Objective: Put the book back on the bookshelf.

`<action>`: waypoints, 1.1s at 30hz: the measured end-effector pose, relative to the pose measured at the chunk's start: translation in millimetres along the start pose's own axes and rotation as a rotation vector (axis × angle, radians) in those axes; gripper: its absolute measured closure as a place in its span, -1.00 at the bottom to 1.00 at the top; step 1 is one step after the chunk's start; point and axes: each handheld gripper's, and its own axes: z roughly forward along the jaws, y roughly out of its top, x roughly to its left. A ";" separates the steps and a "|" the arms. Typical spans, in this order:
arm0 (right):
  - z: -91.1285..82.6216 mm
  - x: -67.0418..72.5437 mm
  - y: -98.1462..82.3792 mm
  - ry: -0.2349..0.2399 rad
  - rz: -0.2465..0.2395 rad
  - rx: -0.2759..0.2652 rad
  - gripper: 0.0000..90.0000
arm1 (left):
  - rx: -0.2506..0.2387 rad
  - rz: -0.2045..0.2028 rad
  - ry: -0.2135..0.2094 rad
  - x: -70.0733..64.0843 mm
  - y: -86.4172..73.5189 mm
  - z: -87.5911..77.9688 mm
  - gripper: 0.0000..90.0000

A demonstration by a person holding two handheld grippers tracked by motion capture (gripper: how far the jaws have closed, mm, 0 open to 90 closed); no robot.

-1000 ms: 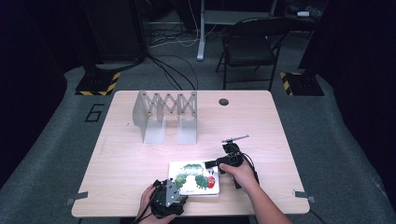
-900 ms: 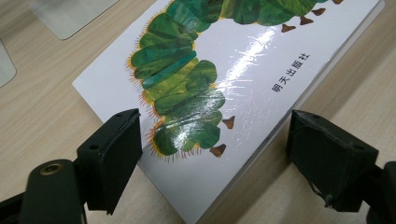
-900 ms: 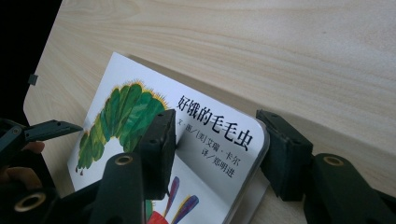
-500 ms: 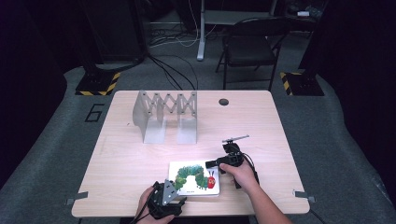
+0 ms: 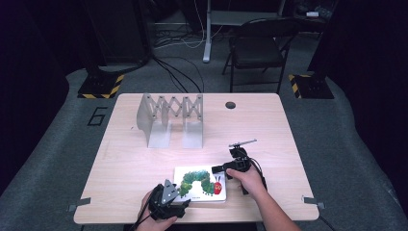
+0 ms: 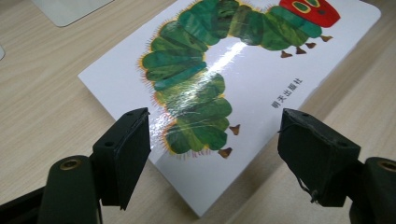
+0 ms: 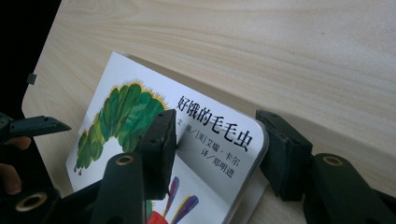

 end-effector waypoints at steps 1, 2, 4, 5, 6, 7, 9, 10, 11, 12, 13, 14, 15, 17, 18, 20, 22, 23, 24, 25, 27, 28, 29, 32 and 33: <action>0.0 0.1 0.0 0.000 0.000 0.000 0.10 | 0.000 -0.008 -0.001 2.0 0.5 0.1 -0.43; 0.0 0.1 -0.1 -0.001 0.000 -0.001 0.10 | 0.002 -0.015 -0.010 4.6 1.1 -0.5 -0.43; 0.0 0.2 -0.1 -0.001 -0.001 0.000 0.10 | -0.004 -0.027 -0.003 8.6 2.0 0.1 -0.43; 0.0 0.3 -0.1 -0.002 -0.001 -0.001 0.10 | -0.007 -0.035 -0.005 9.5 2.1 0.5 -0.43; 0.0 0.4 -0.2 -0.002 -0.001 -0.001 0.10 | -0.007 -0.037 0.004 11.3 2.4 1.0 -0.43; 0.0 0.5 -0.3 -0.003 -0.001 -0.002 0.10 | -0.004 -0.038 -0.001 12.8 2.7 1.2 -0.43; 0.0 0.6 -0.4 -0.003 -0.002 -0.002 0.10 | -0.001 -0.047 -0.007 15.5 3.1 2.4 -0.43; 0.1 0.6 -0.5 -0.004 -0.002 -0.004 0.10 | -0.003 -0.047 -0.002 16.6 3.2 3.3 -0.43; 0.1 0.6 -0.6 -0.004 -0.002 -0.005 0.10 | 0.007 -0.053 -0.015 17.7 3.6 3.4 -0.44; 0.1 0.6 -0.6 -0.004 -0.002 -0.005 0.10 | 0.004 -0.056 -0.017 18.1 3.8 4.4 -0.44; 0.1 0.6 -0.6 -0.004 -0.002 -0.005 0.10 | 0.013 -0.059 -0.032 18.5 4.4 5.0 -0.44; 0.0 0.5 -0.5 -0.003 -0.002 -0.004 0.10 | 0.023 -0.060 -0.034 18.6 4.6 6.4 -0.45; 0.0 0.4 -0.4 -0.002 -0.001 -0.003 0.10 | 0.030 -0.051 -0.031 19.9 4.8 7.6 -0.46; 0.0 0.4 -0.4 -0.002 -0.002 -0.003 0.10 | 0.030 -0.064 -0.040 21.2 4.6 8.7 -0.49; 0.0 0.5 -0.4 -0.003 -0.002 -0.002 0.10 | 0.035 -0.077 -0.049 21.4 4.7 9.2 -0.50; 0.1 0.9 -0.6 -0.006 -0.002 -0.005 0.11 | 0.047 -0.101 -0.056 26.0 4.9 13.3 -0.61; 0.0 1.4 -0.8 -0.009 -0.004 -0.004 0.10 | 0.055 -0.122 -0.063 28.2 4.7 15.3 -0.68; -0.2 1.4 -0.8 -0.010 -0.008 -0.003 0.10 | 0.055 -0.131 -0.064 28.6 4.5 15.7 -0.70; 0.3 1.5 -1.1 -0.012 -0.007 -0.009 0.10 | 0.051 -0.138 -0.069 28.8 3.8 16.1 -0.72; 0.3 1.4 -1.2 -0.011 -0.008 -0.010 0.10 | 0.051 -0.131 -0.077 29.9 3.3 15.8 -0.73; 0.2 1.4 -1.3 -0.010 -0.008 -0.009 0.10 | 0.041 -0.155 -0.082 30.0 1.9 17.1 -0.72; 0.2 1.3 -1.3 -0.010 -0.009 -0.009 0.10 | 0.037 -0.154 -0.099 31.1 0.8 17.9 -0.72; 0.2 1.4 -1.4 -0.011 -0.009 -0.011 0.11 | 0.022 -0.166 -0.101 31.0 -0.4 19.3 -0.72; -0.3 1.5 -1.3 -0.013 -0.011 -0.004 0.11 | 0.011 -0.176 -0.113 31.3 -1.8 20.7 -0.73; -0.3 1.4 -1.2 -0.012 -0.013 -0.004 0.11 | 0.010 -0.175 -0.114 31.3 -1.9 20.9 -0.73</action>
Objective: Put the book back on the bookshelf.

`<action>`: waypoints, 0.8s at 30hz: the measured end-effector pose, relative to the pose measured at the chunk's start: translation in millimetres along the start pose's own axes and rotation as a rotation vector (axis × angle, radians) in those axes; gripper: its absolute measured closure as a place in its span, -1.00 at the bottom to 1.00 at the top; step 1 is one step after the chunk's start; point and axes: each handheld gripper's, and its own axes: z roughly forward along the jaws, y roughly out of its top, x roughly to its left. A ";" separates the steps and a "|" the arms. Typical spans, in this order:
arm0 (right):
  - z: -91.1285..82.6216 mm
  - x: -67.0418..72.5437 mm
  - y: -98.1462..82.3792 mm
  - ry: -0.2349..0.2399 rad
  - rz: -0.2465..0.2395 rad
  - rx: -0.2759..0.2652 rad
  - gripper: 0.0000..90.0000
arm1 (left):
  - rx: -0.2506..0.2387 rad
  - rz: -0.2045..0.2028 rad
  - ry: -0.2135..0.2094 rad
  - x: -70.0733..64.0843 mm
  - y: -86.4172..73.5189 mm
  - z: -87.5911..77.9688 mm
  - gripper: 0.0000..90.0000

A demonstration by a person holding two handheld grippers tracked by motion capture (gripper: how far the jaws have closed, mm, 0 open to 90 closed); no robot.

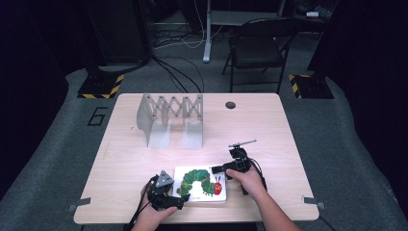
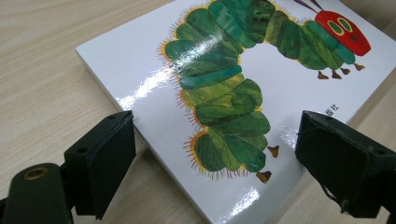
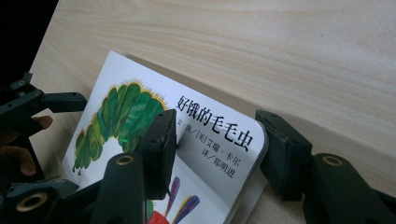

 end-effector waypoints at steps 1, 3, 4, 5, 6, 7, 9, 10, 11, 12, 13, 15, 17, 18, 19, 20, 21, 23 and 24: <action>0.0 0.1 0.0 0.000 0.000 0.000 0.11 | 0.000 0.001 0.004 0.1 0.0 0.1 -0.73; 0.5 0.3 -0.1 -0.001 0.001 -0.006 0.10 | -0.004 -0.010 -0.005 0.2 -0.7 0.3 -0.74; 0.4 -0.1 0.1 -0.001 -0.006 -0.004 0.10 | -0.008 -0.014 -0.004 0.0 -1.3 0.5 -0.74; -0.1 0.9 0.3 0.000 0.004 0.002 0.10 | -0.015 0.000 0.002 0.5 -1.7 0.6 -0.74; -0.1 1.6 0.2 -0.003 0.005 0.004 0.09 | -0.010 -0.004 -0.002 0.3 -1.9 0.1 -0.74; 0.5 1.3 -0.1 -0.005 -0.005 -0.003 0.09 | -0.013 -0.010 -0.001 -0.1 -2.3 0.3 -0.74; 0.7 2.1 -0.2 -0.009 -0.009 -0.006 0.08 | -0.020 -0.011 0.001 -0.1 -2.8 0.8 -0.74; 0.1 2.3 -0.1 -0.011 -0.014 0.001 0.08 | -0.021 -0.009 0.000 -0.1 -3.1 0.9 -0.74; 0.1 3.5 -0.1 -0.016 -0.012 0.002 0.08 | -0.022 -0.001 0.001 0.4 -3.3 0.8 -0.74; 0.2 3.5 -0.3 -0.020 -0.022 0.000 0.08 | -0.022 -0.005 0.004 -0.1 -3.7 0.4 -0.74; 0.1 3.9 -0.3 -0.022 -0.024 0.000 0.07 | -0.028 -0.001 0.007 -0.4 -4.0 0.6 -0.74; -0.2 3.7 -0.4 -0.022 -0.028 0.002 0.08 | -0.027 -0.011 0.008 -1.8 -4.6 0.2 -0.74; -0.1 3.6 -0.6 -0.023 -0.025 -0.003 0.09 | -0.031 0.006 0.008 -0.9 -4.6 0.2 -0.74; -0.6 3.4 -0.5 -0.021 -0.024 0.000 0.10 | -0.029 0.005 0.008 -1.0 -4.6 -0.1 -0.74; -1.2 3.2 -0.3 -0.018 -0.025 -0.001 0.11 | -0.037 0.002 0.010 -1.1 -5.0 0.1 -0.74; -2.0 3.1 -0.3 -0.014 -0.026 -0.006 0.12 | -0.041 -0.008 0.008 -1.4 -5.3 0.1 -0.74; -3.0 4.9 -0.2 -0.014 -0.004 -0.005 0.13 | -0.035 -0.019 0.003 -1.6 -5.5 -0.8 -0.73; -5.1 5.4 -0.1 -0.010 -0.016 -0.015 0.15 | -0.041 -0.027 0.002 -1.3 -5.7 -1.2 -0.73; -6.0 6.0 -0.3 -0.009 -0.023 -0.021 0.16 | -0.040 -0.024 0.001 -1.1 -5.8 -1.6 -0.73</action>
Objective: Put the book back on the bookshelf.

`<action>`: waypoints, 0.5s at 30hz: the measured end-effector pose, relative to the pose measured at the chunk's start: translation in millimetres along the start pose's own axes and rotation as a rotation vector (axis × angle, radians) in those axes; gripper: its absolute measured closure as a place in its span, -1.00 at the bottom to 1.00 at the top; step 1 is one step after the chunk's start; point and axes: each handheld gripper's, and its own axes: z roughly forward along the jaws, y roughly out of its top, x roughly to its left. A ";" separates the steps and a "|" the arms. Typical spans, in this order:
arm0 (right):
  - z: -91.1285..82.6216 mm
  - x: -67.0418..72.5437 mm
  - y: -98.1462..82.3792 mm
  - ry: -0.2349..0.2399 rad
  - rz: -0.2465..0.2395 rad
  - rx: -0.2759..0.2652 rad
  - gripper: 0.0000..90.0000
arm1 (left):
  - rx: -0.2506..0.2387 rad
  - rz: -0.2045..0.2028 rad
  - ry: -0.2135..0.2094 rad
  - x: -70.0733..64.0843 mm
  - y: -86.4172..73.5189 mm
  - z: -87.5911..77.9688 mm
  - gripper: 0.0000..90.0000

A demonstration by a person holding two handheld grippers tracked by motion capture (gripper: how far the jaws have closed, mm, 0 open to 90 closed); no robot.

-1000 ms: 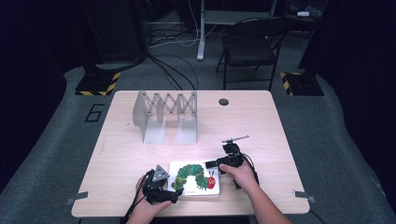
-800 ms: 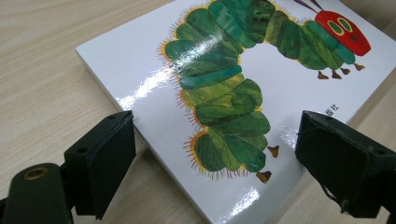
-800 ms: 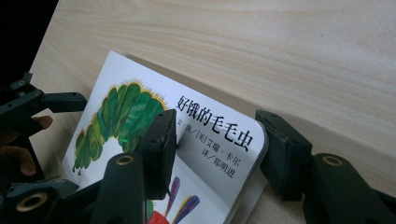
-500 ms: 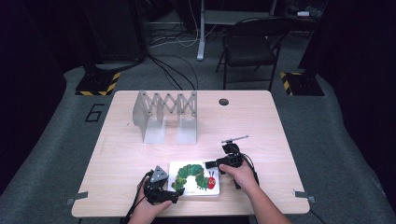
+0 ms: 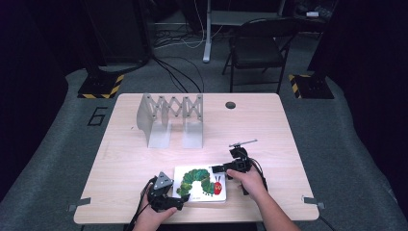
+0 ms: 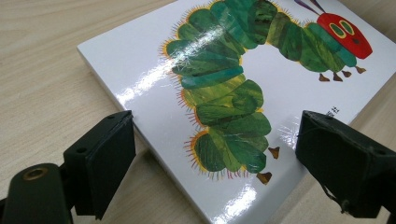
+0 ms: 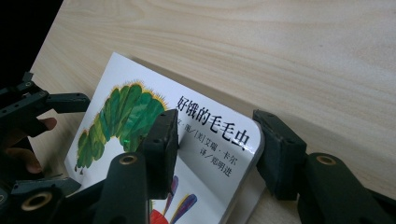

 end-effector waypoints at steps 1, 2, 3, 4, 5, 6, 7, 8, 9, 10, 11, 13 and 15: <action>-1.1 1.4 -0.3 -0.002 0.006 0.000 0.17 | 0.002 0.004 -0.005 0.3 0.2 -0.4 -0.73; -2.2 2.3 -0.2 -0.003 0.004 -0.001 0.17 | 0.000 0.002 -0.006 0.0 0.0 -0.6 -0.73; -2.6 2.5 -0.4 -0.004 -0.010 -0.006 0.17 | -0.011 0.005 0.003 -0.4 -0.5 -0.1 -0.73; -3.6 3.7 -0.5 -0.005 -0.010 -0.008 0.17 | -0.013 0.004 0.004 -0.6 -0.5 -0.3 -0.73; -4.5 4.6 -0.7 -0.005 -0.006 -0.006 0.18 | -0.013 0.002 0.003 -0.7 -0.5 -0.6 -0.73; -4.9 4.7 -0.4 -0.006 -0.018 -0.014 0.18 | -0.014 0.001 0.004 -0.9 -0.6 -0.9 -0.73; -6.1 6.1 -0.7 -0.004 -0.009 -0.013 0.19 | -0.013 -0.005 -0.001 -1.5 -0.9 -1.5 -0.73; -7.2 6.4 -0.6 -0.003 -0.017 -0.016 0.20 | -0.016 -0.007 0.000 -2.0 -1.2 -1.5 -0.73; -7.8 6.7 -0.7 -0.002 -0.020 -0.017 0.20 | -0.017 0.010 0.003 -1.0 -1.0 -2.1 -0.73; -8.5 7.0 -0.7 -0.001 -0.026 -0.025 0.21 | -0.018 0.016 0.005 -0.7 -1.0 -2.4 -0.73; -9.5 7.9 -0.7 0.002 -0.019 -0.023 0.22 | -0.020 0.012 0.005 -1.0 -1.2 -2.5 -0.73; -11.0 8.1 -0.7 0.003 -0.035 -0.031 0.23 | -0.024 0.001 0.004 -1.8 -1.6 -2.8 -0.73; -12.7 9.7 -1.0 0.003 -0.029 -0.032 0.24 | -0.020 0.003 0.003 -1.4 -1.7 -3.5 -0.73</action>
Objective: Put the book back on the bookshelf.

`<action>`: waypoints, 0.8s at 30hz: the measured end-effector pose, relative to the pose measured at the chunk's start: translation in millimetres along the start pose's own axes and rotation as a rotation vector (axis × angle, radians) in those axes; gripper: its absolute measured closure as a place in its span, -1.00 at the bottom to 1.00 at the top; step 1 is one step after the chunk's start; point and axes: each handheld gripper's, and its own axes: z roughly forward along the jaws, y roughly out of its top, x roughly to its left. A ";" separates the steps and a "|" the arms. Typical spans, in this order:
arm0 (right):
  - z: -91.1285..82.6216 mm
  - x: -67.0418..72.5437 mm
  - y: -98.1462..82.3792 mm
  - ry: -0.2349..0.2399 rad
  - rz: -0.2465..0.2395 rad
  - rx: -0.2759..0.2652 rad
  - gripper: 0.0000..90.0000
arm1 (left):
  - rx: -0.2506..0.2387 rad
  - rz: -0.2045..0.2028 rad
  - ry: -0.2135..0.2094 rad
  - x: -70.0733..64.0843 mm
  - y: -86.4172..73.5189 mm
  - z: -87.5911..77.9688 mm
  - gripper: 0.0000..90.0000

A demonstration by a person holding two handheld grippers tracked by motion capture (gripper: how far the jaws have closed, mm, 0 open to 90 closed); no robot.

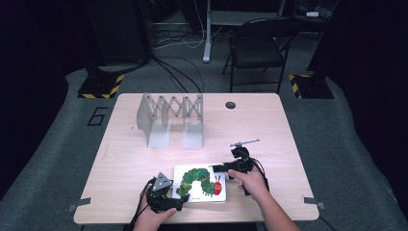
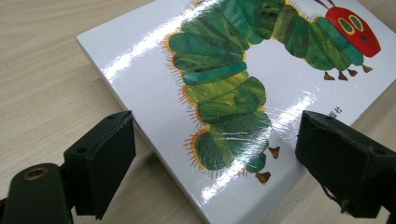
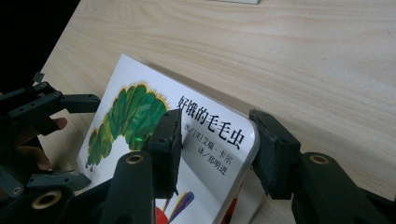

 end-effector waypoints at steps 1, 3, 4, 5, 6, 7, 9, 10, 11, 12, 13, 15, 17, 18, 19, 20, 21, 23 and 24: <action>-0.9 0.1 -0.1 0.002 -0.010 -0.004 0.25 | 0.008 0.006 -0.005 0.7 0.3 -0.8 -0.73; -2.2 1.4 -0.3 0.003 -0.015 -0.009 0.26 | -0.006 -0.014 0.000 -0.5 -0.7 -0.3 -0.73; -3.1 2.6 -0.2 0.003 -0.013 -0.010 0.26 | -0.008 -0.017 -0.001 -0.5 -0.9 -0.4 -0.73; -4.0 3.3 -0.2 0.002 -0.019 -0.010 0.26 | -0.008 -0.017 0.000 -0.3 -0.9 -0.6 -0.73; -4.8 3.9 -0.2 0.002 -0.026 -0.012 0.27 | -0.007 -0.019 -0.002 -0.3 -1.1 -0.9 -0.73; -5.7 4.6 -0.2 -0.001 -0.028 -0.015 0.27 | -0.008 -0.025 -0.003 -0.3 -1.2 -0.9 -0.73; -6.9 6.3 -0.5 0.000 -0.029 -0.017 0.28 | -0.008 -0.029 -0.006 0.2 -1.8 -0.6 -0.74; -7.5 6.7 -0.7 0.000 -0.032 -0.019 0.28 | -0.005 -0.041 -0.011 -0.1 -2.3 -0.6 -0.74; -8.4 6.7 -0.9 0.002 -0.039 -0.018 0.29 | -0.003 -0.041 -0.014 0.2 -2.6 -0.4 -0.74; -9.0 7.0 -1.0 0.004 -0.040 -0.020 0.29 | 0.003 -0.040 -0.017 0.4 -3.0 0.1 -0.74; -9.8 7.6 -1.2 0.006 -0.043 -0.022 0.30 | 0.003 -0.037 -0.013 0.2 -3.2 0.6 -0.74; -11.3 9.0 -1.6 0.007 -0.044 -0.023 0.31 | 0.011 -0.040 -0.018 -1.5 -3.4 1.0 -0.72; -12.0 9.5 -1.6 0.010 -0.052 -0.028 0.31 | 0.010 -0.013 -0.017 -1.7 -3.5 1.7 -0.70; -12.7 10.5 -1.6 0.015 -0.050 -0.034 0.32 | 0.014 -0.010 -0.018 -1.8 -3.2 0.9 -0.68; -13.7 11.2 -1.6 0.019 -0.050 -0.036 0.32 | 0.009 -0.031 -0.025 -3.4 -3.5 1.2 -0.66; -14.1 11.9 -1.6 0.018 -0.053 -0.037 0.32 | 0.011 -0.016 -0.028 -2.3 -3.2 1.0 -0.66; -14.3 12.6 -1.9 0.015 -0.054 -0.038 0.32 | 0.016 -0.021 -0.034 -2.1 -3.1 0.8 -0.66; -14.6 12.8 -2.1 0.012 -0.058 -0.037 0.32 | 0.019 -0.018 -0.037 -2.2 -3.0 0.5 -0.64; -14.6 12.8 -2.1 0.012 -0.059 -0.037 0.32 | 0.013 -0.011 -0.031 -2.2 -3.1 0.8 -0.64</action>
